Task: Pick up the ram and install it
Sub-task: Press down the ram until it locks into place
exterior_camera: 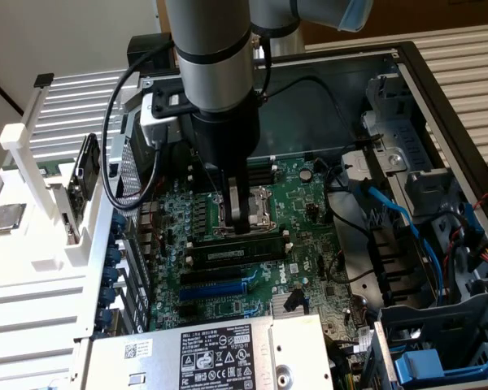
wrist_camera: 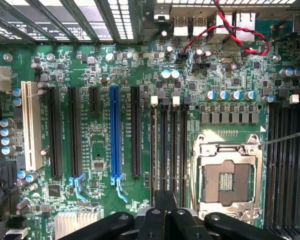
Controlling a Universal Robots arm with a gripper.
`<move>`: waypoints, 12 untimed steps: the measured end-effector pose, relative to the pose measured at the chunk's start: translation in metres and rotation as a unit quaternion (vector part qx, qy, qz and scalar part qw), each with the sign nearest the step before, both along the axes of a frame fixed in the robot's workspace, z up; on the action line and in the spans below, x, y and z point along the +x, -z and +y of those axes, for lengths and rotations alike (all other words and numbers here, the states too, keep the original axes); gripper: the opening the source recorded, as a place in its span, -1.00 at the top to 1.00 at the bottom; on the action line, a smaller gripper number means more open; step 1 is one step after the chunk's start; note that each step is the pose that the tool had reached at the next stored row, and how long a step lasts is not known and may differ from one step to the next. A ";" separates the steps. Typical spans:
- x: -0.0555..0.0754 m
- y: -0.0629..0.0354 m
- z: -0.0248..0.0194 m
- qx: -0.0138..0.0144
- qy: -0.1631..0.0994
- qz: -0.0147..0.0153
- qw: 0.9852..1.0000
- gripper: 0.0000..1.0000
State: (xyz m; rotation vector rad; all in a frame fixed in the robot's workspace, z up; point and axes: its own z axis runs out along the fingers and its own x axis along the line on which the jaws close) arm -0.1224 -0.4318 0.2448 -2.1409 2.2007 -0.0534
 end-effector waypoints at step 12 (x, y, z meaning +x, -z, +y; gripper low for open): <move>-0.001 0.0070 0.0000 -0.001 -0.001 0.001 1.000 0.80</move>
